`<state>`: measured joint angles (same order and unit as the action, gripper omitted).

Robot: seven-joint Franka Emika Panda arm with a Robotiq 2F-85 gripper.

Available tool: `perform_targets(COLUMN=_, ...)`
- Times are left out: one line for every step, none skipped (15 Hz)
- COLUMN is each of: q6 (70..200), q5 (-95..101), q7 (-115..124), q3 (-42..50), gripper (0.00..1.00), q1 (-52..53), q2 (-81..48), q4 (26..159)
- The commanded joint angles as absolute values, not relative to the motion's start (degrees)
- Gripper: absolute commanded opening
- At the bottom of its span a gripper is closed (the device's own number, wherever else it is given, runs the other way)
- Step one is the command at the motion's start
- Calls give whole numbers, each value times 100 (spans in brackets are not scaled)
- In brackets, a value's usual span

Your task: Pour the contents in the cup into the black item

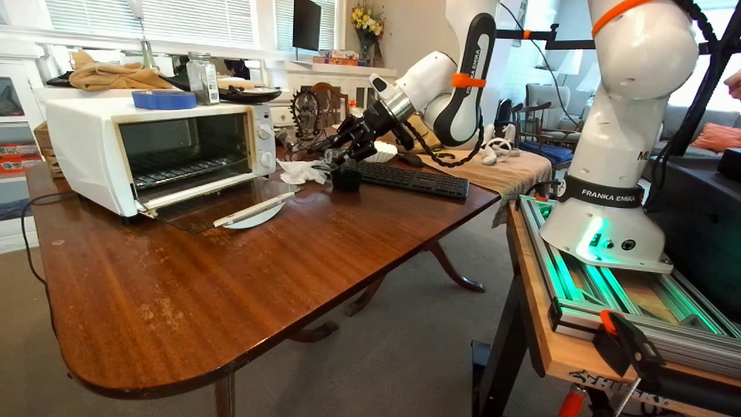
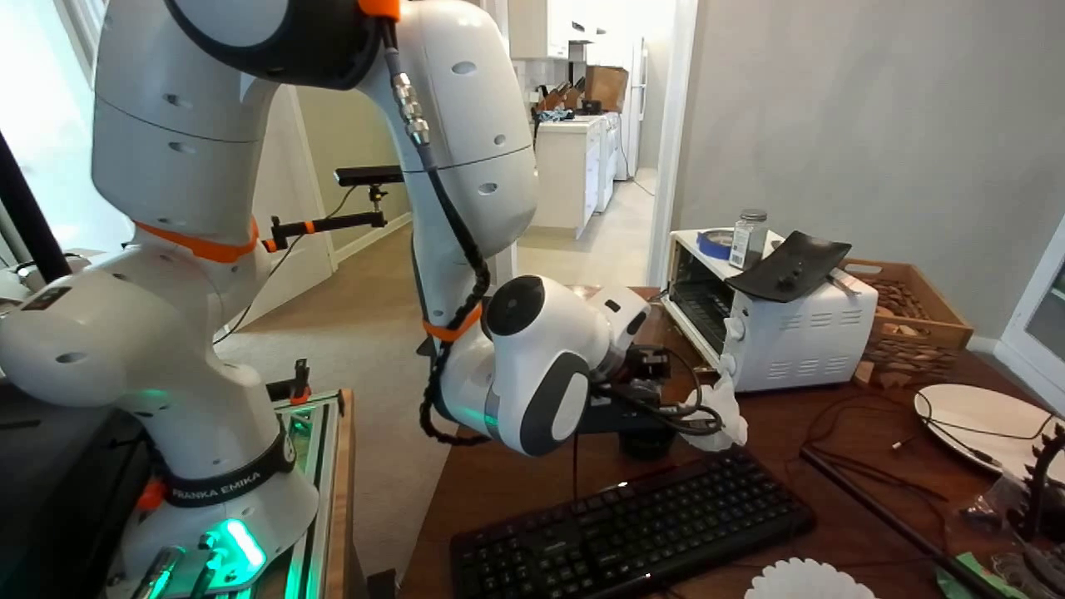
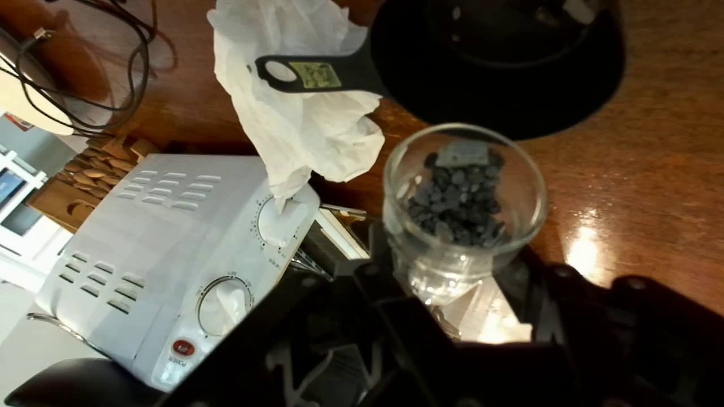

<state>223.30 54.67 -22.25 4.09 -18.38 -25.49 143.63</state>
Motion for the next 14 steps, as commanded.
perform_targets(q6=22809, q5=5641, q7=-2257, q3=604, gripper=23, q1=-1754, q2=-2798, q4=14223)
perform_targets(q6=22897, q5=5637, q7=-2259, q3=630, gripper=23, q1=-1752, q2=-2824, q4=14223)
perform_targets(q6=22956, q5=5617, q7=-2250, q3=658, gripper=23, q1=-1741, q2=-2841, q4=14219)
perform_targets(q6=23021, q5=5601, q7=-2249, q3=685, gripper=23, q1=-1736, q2=-2859, q4=14222)
perform_targets(q6=23067, q5=5589, q7=-2259, q3=710, gripper=23, q1=-1724, q2=-2872, q4=14223)
perform_targets(q6=23079, q5=5575, q7=-2252, q3=729, gripper=23, q1=-1713, q2=-2880, q4=14226)
perform_targets(q6=23081, q5=5581, q7=-2213, q3=740, gripper=23, q1=-1709, q2=-2883, q4=14230)
perform_targets(q6=23083, q5=5588, q7=-2172, q3=747, gripper=23, q1=-1703, q2=-2887, q4=14234)
perform_targets(q6=23057, q5=5603, q7=-2137, q3=751, gripper=23, q1=-1698, q2=-2895, q4=14232)
perform_targets(q6=22965, q5=5503, q7=-2184, q3=784, gripper=48, q1=-1652, q2=-2800, q4=14294)
perform_targets(q6=22964, q5=5503, q7=-2183, q3=786, gripper=48, q1=-1647, q2=-2811, q4=14294)
perform_targets(q6=22964, q5=5503, q7=-2183, q3=785, gripper=48, q1=-1643, q2=-2816, q4=14294)
perform_targets(q6=22964, q5=5503, q7=-2183, q3=785, gripper=48, q1=-1641, q2=-2817, q4=14294)
perform_targets(q6=22964, q5=5503, q7=-2183, q3=785, gripper=48, q1=-1641, q2=-2817, q4=14294)
